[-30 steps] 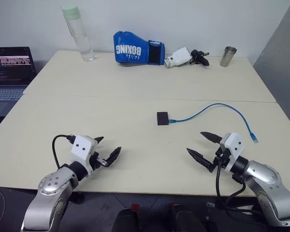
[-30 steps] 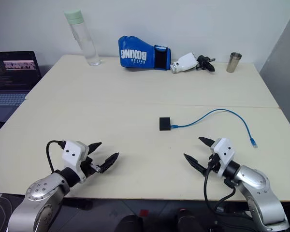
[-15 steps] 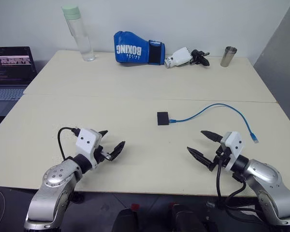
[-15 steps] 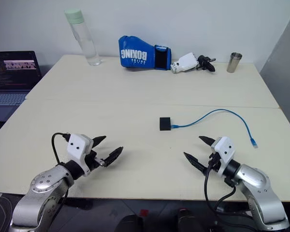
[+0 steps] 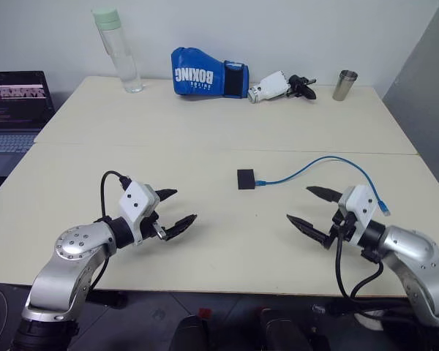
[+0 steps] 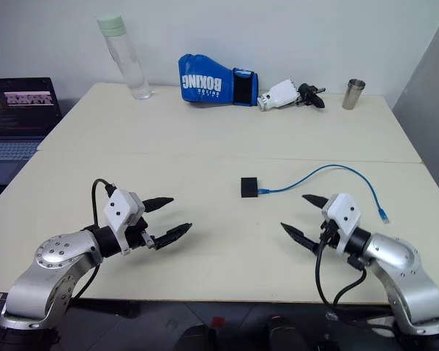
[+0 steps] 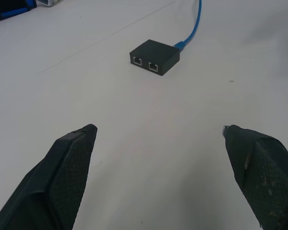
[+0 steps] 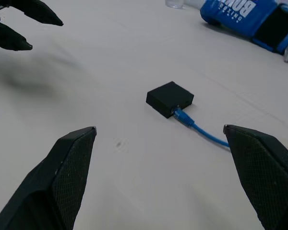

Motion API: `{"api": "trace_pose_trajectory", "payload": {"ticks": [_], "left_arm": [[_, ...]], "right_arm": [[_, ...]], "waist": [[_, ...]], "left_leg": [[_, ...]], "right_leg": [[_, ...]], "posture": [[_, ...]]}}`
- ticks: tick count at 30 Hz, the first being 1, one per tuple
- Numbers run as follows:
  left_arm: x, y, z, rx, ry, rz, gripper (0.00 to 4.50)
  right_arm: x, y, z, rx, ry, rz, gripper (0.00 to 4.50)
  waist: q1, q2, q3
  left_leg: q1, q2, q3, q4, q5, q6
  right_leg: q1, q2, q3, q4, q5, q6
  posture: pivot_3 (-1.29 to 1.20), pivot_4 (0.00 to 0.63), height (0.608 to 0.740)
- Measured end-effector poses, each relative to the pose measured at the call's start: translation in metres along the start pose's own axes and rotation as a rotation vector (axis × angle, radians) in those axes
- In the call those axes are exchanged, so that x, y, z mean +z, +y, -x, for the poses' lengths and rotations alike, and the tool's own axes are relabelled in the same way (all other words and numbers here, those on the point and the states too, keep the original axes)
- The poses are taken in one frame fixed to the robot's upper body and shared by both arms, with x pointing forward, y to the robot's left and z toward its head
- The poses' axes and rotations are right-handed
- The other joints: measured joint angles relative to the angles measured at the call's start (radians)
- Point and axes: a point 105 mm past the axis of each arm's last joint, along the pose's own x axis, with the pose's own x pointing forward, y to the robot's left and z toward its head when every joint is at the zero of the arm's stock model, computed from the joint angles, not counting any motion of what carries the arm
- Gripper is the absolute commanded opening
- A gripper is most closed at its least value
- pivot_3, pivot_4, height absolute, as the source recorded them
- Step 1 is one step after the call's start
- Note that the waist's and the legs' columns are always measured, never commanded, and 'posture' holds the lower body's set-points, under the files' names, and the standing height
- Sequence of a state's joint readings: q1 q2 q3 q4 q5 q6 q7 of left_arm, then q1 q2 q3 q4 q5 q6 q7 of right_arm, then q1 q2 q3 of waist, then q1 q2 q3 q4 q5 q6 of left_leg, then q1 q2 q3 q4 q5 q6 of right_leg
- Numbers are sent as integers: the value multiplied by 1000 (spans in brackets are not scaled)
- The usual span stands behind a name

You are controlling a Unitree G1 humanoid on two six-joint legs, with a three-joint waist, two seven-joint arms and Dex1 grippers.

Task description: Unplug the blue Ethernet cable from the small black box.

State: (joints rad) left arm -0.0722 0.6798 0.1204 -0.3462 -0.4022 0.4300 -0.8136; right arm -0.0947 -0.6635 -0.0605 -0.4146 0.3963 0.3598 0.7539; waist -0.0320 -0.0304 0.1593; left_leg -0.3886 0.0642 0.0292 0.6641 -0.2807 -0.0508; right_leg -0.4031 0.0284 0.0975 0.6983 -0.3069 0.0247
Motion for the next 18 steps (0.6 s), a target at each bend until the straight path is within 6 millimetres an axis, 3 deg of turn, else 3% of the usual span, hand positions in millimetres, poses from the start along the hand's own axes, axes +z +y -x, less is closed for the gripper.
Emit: {"api": "trace_pose_trajectory", "payload": {"ticks": [9, 18], "left_arm": [[15, -4, -3, -96, -31, 44, 4476], [11, -4, 0, -107, -6, 52, 4476]], "right_arm": [[-10, -34, -48, 126, 105, 78, 4500], [-27, -41, -95, 220, 151, 106, 4500]], "waist": [[-2, 0, 0], [-2, 1, 1]], "left_leg": [[-1, 0, 0, 0, 0, 0], [-3, 0, 0, 0, 0, 0]], "right_leg": [[-1, 0, 0, 0, 0, 0], [-3, -2, -1, 0, 1, -1]], "posture": [[0, 150, 740], [0, 150, 740]]}}
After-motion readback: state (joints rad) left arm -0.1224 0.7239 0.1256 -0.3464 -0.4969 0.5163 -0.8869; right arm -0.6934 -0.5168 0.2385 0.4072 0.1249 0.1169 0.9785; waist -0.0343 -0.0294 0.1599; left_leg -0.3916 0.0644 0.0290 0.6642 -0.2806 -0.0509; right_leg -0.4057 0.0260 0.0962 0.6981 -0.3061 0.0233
